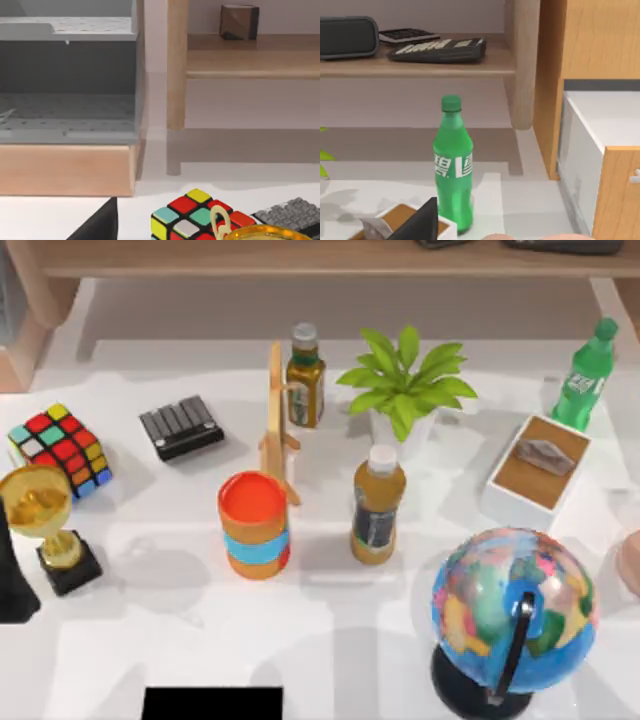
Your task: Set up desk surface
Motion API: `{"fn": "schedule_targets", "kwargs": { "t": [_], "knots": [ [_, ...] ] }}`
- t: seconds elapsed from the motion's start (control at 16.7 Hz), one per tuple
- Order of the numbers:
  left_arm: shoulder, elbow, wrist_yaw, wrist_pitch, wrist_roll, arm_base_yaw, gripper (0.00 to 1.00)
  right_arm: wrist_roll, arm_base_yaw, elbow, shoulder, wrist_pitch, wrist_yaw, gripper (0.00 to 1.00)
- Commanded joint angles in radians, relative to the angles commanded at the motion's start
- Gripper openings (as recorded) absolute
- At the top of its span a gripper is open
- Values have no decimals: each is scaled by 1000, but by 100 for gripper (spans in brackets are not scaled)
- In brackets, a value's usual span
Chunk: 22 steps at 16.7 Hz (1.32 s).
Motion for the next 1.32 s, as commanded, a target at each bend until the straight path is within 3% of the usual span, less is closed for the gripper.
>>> {"fn": "schedule_targets", "kwargs": {
  "t": [0.3, 0.54, 1.32],
  "knots": [
    [0, 0, 0, 0, 0, 0, 100, -6, -4, 55, 43, -28, -15, 100],
    [0, 0, 0, 0, 0, 0, 100, -14, -60, 272, 228, -157, -23, 100],
    [0, 0, 0, 0, 0, 0, 100, -64, -335, 1604, 1544, -904, -1, 100]
  ]
}}
